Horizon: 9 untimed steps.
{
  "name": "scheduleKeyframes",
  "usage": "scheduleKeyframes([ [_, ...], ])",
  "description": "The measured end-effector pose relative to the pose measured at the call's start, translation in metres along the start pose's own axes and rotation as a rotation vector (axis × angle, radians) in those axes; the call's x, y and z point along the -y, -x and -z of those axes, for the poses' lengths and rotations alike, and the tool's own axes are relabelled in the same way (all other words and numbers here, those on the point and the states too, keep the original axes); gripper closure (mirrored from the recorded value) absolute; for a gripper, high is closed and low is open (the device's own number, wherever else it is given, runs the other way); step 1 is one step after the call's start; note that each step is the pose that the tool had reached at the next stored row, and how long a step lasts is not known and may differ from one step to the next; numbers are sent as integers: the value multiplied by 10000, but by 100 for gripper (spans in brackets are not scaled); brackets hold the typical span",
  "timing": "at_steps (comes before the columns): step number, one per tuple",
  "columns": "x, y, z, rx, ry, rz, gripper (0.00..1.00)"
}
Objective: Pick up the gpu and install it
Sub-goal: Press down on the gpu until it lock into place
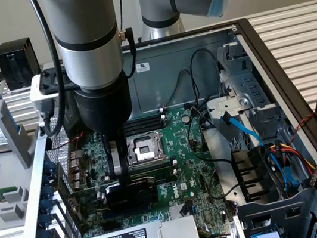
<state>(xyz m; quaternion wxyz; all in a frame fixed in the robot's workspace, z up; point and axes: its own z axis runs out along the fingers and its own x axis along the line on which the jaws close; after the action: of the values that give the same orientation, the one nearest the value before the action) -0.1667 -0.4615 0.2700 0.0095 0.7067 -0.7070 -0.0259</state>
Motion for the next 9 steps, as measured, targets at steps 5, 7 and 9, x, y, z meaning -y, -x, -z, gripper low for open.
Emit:
scheduleKeyframes([
  [5,1,-1,-33,18,1,0,89],
  [7,1,0,-22,30,-2,0,89],
  [9,-3,2,55,27,-2,-5,89],
])
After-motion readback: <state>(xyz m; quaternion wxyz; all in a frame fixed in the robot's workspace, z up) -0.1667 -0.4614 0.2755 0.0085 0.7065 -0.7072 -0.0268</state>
